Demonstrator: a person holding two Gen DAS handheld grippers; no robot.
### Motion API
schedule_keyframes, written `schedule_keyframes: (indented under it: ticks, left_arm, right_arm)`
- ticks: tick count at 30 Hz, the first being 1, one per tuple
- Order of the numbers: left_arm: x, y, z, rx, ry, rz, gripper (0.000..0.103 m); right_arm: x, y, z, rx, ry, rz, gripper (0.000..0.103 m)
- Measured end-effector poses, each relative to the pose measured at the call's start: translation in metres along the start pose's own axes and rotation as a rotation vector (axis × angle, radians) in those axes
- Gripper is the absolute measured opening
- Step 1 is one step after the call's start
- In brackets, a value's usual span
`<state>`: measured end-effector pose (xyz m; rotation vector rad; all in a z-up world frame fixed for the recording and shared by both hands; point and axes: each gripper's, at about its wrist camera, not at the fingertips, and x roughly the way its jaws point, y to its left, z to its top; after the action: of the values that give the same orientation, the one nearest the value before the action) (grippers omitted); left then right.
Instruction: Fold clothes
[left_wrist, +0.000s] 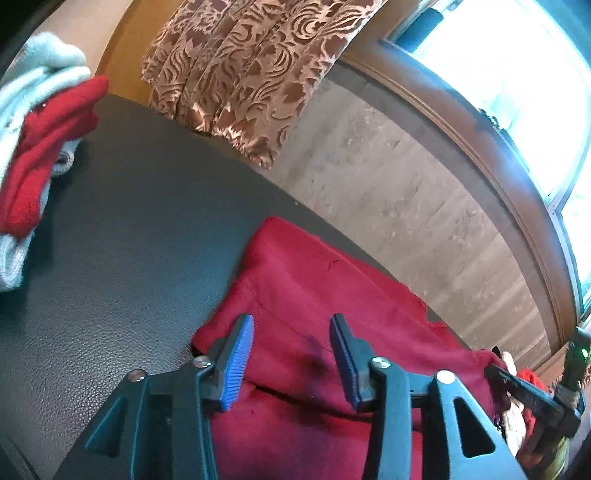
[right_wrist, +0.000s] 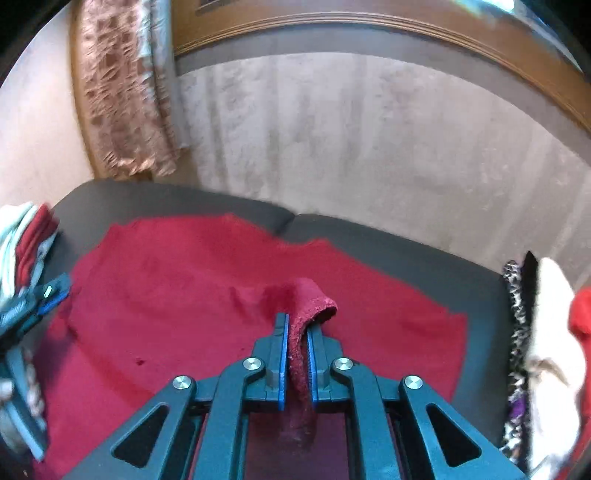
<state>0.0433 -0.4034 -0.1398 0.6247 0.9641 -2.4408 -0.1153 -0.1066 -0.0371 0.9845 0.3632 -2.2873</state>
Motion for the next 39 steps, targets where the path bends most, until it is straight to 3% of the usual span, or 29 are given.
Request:
schedule_keyframes:
  ticks: [4, 6, 7, 8, 10, 16, 21, 26, 31, 36, 39]
  left_arm:
    - [0.009, 0.01, 0.0, -0.042, 0.041, -0.048, 0.047]
    - [0.01, 0.012, 0.0, -0.051, 0.037, -0.058, 0.047]
    - [0.01, 0.012, 0.0, -0.051, 0.038, -0.058, 0.047]
    - [0.009, 0.011, -0.001, -0.05, 0.039, -0.059, 0.047]
    - [0.001, 0.012, -0.005, -0.05, 0.046, -0.065, 0.047]
    - [-0.001, 0.01, -0.01, -0.057, 0.043, -0.067, 0.047]
    - [0.005, 0.011, -0.012, -0.06, 0.037, -0.068, 0.047]
    - [0.015, 0.01, -0.01, -0.058, 0.035, -0.076, 0.047]
    - [0.039, 0.004, 0.003, -0.035, 0.074, -0.063, 0.047]
    - [0.036, 0.006, 0.004, -0.031, 0.115, -0.078, 0.047]
    - [0.02, -0.004, 0.001, 0.087, 0.171, -0.03, 0.047]
  right_arm:
    - [0.036, -0.018, -0.013, 0.093, 0.113, 0.018, 0.01]
    - [0.034, -0.023, -0.024, 0.146, 0.079, 0.034, 0.016]
    - [0.031, -0.027, -0.027, 0.177, 0.064, 0.043, 0.024]
    - [0.03, -0.031, -0.028, 0.201, 0.059, 0.051, 0.039]
    - [0.021, -0.033, -0.029, 0.21, 0.051, 0.032, 0.056]
    - [-0.018, 0.004, -0.023, 0.045, -0.097, 0.038, 0.063]
    - [0.022, 0.028, -0.048, -0.06, 0.04, 0.097, 0.072]
    - [0.027, 0.015, -0.046, 0.011, 0.013, 0.154, 0.081]
    - [0.047, 0.014, -0.032, -0.029, 0.015, 0.086, 0.084]
    - [0.046, 0.012, -0.033, -0.017, 0.022, 0.104, 0.09]
    - [0.039, 0.015, -0.04, 0.002, 0.037, 0.145, 0.099]
